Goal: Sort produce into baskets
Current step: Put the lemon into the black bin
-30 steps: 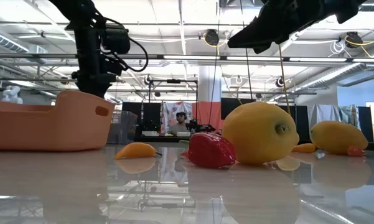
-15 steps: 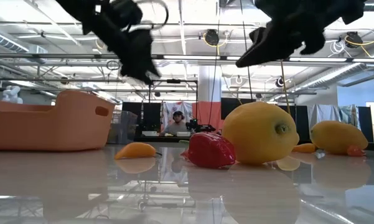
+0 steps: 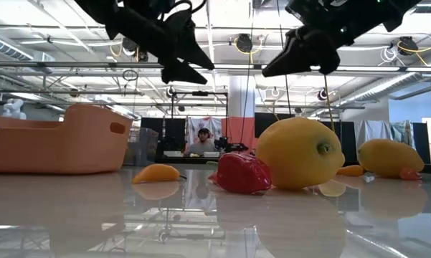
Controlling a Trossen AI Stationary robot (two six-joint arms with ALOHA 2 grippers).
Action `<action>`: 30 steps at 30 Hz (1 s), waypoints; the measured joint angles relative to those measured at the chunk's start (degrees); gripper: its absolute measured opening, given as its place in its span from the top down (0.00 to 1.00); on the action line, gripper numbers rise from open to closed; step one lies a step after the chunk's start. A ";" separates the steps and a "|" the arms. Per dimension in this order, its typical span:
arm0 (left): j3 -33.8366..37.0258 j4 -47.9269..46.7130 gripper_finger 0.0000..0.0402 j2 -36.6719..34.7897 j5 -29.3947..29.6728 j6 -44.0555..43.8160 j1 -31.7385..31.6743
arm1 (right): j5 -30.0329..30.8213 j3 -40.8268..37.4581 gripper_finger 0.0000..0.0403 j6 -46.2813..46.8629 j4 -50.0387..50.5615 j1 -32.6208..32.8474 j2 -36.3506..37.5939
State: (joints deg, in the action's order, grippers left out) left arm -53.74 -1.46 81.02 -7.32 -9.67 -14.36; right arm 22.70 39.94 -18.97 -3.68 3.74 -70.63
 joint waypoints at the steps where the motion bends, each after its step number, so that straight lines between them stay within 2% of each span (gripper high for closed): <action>1: 0.00 0.44 0.28 0.33 0.00 0.02 0.77 | -0.02 0.00 0.84 2.60 1.28 -0.03 0.00; 7: 0.00 2.59 0.28 4.97 0.01 2.55 8.10 | -0.29 -0.01 0.84 14.64 10.00 1.25 -0.02; 11: 0.02 12.02 0.28 10.62 0.00 3.99 13.93 | -0.63 2.12 0.84 22.72 13.98 3.25 0.13; 16: 0.02 21.25 0.28 15.47 0.03 3.97 20.15 | -5.54 13.81 0.84 37.71 34.88 6.32 0.25; 20: 0.01 23.52 0.28 16.47 0.05 3.97 24.16 | -4.86 15.98 0.84 50.64 44.43 12.45 0.38; 24: -2.05 23.05 0.28 16.75 0.07 4.21 28.09 | -2.23 15.91 0.84 57.81 47.55 18.58 0.57; 27: -5.67 22.80 0.28 17.88 0.05 5.78 30.73 | -1.90 15.91 0.84 59.50 46.69 20.79 0.68; 30: -11.66 16.84 0.28 20.14 0.33 6.06 32.18 | -1.79 15.91 0.84 59.27 44.94 21.60 0.80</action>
State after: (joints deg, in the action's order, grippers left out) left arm -65.39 15.38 101.16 -6.99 -3.61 17.81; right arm 20.91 55.86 40.30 41.27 25.34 -69.83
